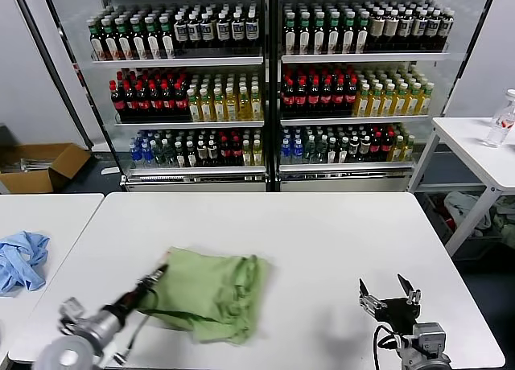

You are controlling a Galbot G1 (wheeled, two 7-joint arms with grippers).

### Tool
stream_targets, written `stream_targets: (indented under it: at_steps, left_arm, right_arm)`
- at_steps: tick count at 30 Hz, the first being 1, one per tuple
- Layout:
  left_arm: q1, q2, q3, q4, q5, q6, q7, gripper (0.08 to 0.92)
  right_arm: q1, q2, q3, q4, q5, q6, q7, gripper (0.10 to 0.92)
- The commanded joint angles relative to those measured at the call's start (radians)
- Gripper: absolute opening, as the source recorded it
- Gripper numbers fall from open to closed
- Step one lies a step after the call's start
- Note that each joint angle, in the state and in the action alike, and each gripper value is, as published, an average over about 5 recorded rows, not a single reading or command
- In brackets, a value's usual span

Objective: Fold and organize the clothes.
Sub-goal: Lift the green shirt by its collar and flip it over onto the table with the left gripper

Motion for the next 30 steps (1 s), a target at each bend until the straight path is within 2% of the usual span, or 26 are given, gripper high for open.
stream_targets:
  at_steps: [1,4,7,11,14,18,21,30]
  left_arm:
    - [-0.047,0.23,-0.435,0.014,-0.087,0.027,-0.035,0.105]
    - [-0.046,0.251,-0.427,-0.064,-0.033,0.026,-0.053,0.105]
    - [-0.037,0.233,-0.328,-0.183,0.053,0.014,-0.077,0.105]
    - [-0.016,0.161,-0.104,-0.316,0.212,-0.01,-0.112,0.105]
    - [-0.063,0.069,0.141,-0.362,0.391,-0.025,-0.159,0.105]
    - [-0.123,-0.073,0.44,-0.35,0.601,-0.028,-0.199,0.105]
    - [-0.144,-0.152,0.581,-0.317,0.611,-0.03,-0.222,0.105]
    - [-0.201,-0.299,0.782,-0.201,0.482,-0.043,-0.269,0.105]
  right_arm:
    - [0.073,-0.037,-0.012,-0.071,0.055,0.013,-0.003,0.822]
    - [0.096,-0.039,-0.031,-0.079,0.061,0.012,-0.002,0.823]
    - [0.094,-0.021,-0.046,-0.058,0.039,0.004,0.002,0.823]
    - [0.042,0.016,-0.044,0.003,-0.019,-0.01,0.005,0.822]
    - [-0.003,0.015,-0.007,0.024,-0.031,0.0,-0.001,0.823]
    - [-0.042,0.001,0.051,0.037,-0.013,0.016,-0.006,0.823]
    - [-0.051,-0.002,0.075,0.044,-0.005,0.021,-0.008,0.822]
    - [-0.051,0.009,0.083,0.047,-0.01,0.025,-0.009,0.822]
